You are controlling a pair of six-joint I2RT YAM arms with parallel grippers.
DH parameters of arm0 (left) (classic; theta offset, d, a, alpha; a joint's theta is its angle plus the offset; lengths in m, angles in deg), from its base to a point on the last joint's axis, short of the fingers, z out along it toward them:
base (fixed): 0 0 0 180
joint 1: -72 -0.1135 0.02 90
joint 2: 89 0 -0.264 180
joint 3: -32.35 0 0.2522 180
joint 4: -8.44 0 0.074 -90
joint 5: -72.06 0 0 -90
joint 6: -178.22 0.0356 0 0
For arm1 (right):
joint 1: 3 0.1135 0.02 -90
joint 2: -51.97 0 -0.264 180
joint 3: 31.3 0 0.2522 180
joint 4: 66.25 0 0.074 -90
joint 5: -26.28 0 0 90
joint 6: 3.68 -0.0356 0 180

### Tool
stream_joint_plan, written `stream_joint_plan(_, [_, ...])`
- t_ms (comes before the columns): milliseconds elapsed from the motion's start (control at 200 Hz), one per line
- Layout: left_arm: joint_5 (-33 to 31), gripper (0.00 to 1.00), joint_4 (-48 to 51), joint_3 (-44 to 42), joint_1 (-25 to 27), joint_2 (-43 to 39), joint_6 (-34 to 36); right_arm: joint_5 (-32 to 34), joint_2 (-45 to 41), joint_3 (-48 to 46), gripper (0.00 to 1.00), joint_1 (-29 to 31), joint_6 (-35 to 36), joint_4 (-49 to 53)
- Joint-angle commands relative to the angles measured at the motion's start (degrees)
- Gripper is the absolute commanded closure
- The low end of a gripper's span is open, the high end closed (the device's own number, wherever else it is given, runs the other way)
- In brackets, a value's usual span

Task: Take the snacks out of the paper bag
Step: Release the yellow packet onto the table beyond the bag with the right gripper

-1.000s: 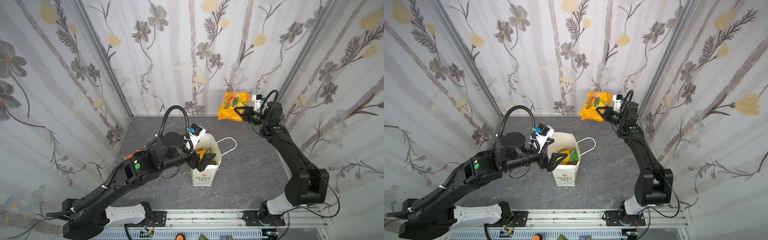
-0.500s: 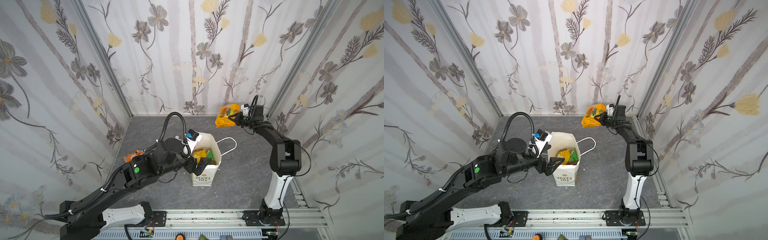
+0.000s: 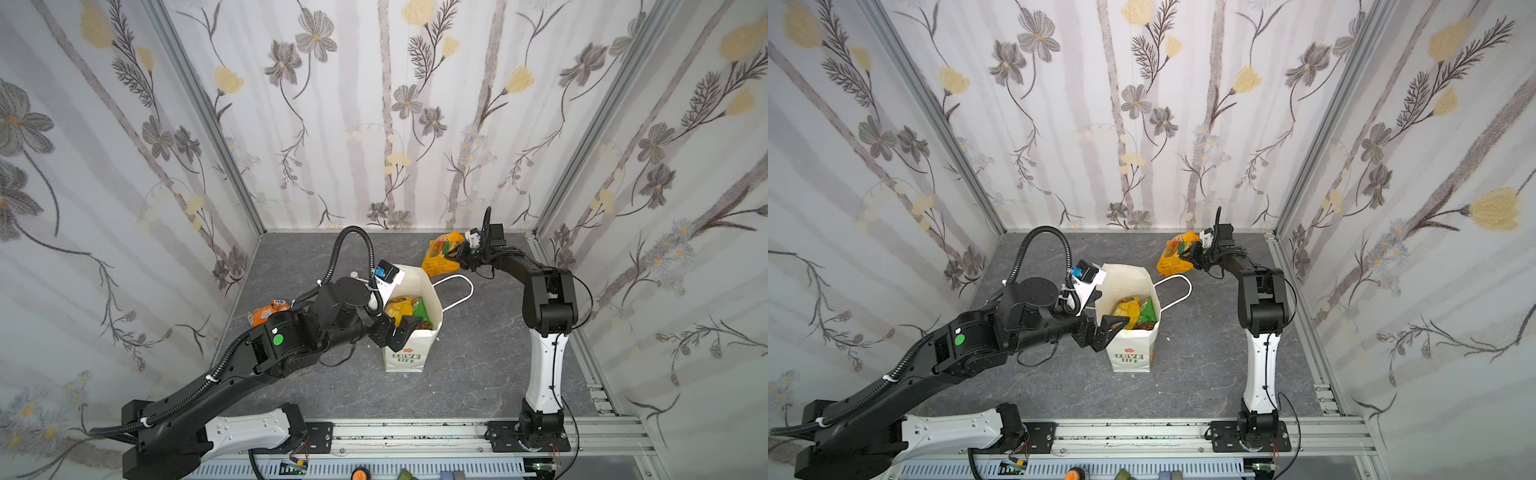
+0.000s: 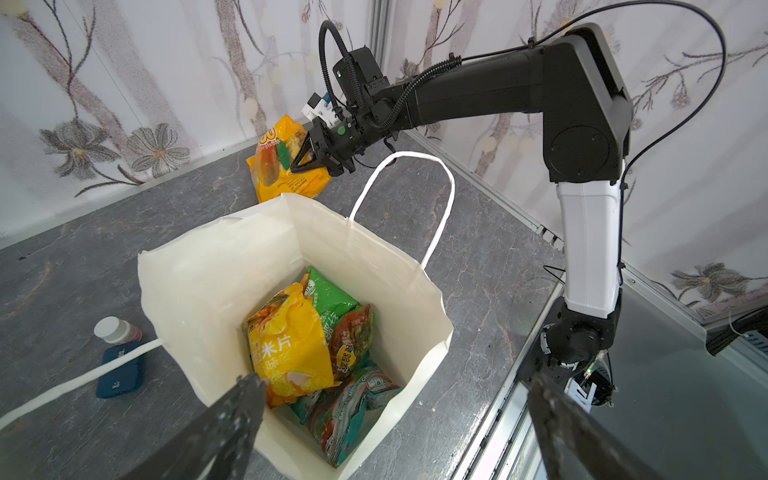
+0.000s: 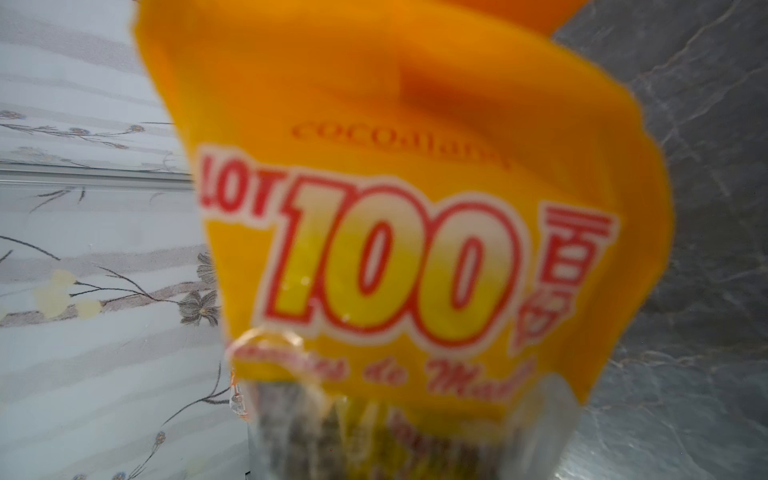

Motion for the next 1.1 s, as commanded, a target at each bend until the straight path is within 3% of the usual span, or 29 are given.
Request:
stream_joint_plan(0, [-1.15, 0.00, -0.66, 0.09, 0.03, 0.48, -0.29, 3.37, -0.07, 1.10, 0.58, 0.08, 3.89, 2.28])
stream_joint_plan(160, [-0.98, 0.00, -0.66, 0.50, 0.03, 1.25, -0.29, 9.03, -0.73, 1.85, 0.28, 0.16, 6.50, 7.95])
stream_joint_plan(210, [-1.05, 0.00, -0.74, 0.49, 0.03, 1.24, -0.33, 10.65, -1.30, 1.78, 0.14, 0.08, 7.32, 9.13])
stream_joint_plan(325, [-1.72, 0.00, -0.67, 0.42, 0.06, 1.17, -0.54, 15.13, -3.31, 1.47, 0.01, 0.07, 8.92, 11.31])
stream_joint_plan(610, [-4.33, 0.00, 0.10, 0.51, -0.03, 1.11, -1.71, 19.79, -12.13, -2.67, 0.01, -0.49, 10.91, 11.55])
stream_joint_plan(1009, [-8.95, 0.00, 1.83, 2.78, 0.03, 2.95, -2.57, 15.60, -28.35, -6.10, 0.01, 0.18, 10.92, 11.03])
stream_joint_plan(1094, [-10.49, 0.06, 2.84, 3.84, -0.02, 4.16, -2.99, 14.06, -35.44, -9.91, 0.01, 1.12, 10.86, 9.17])
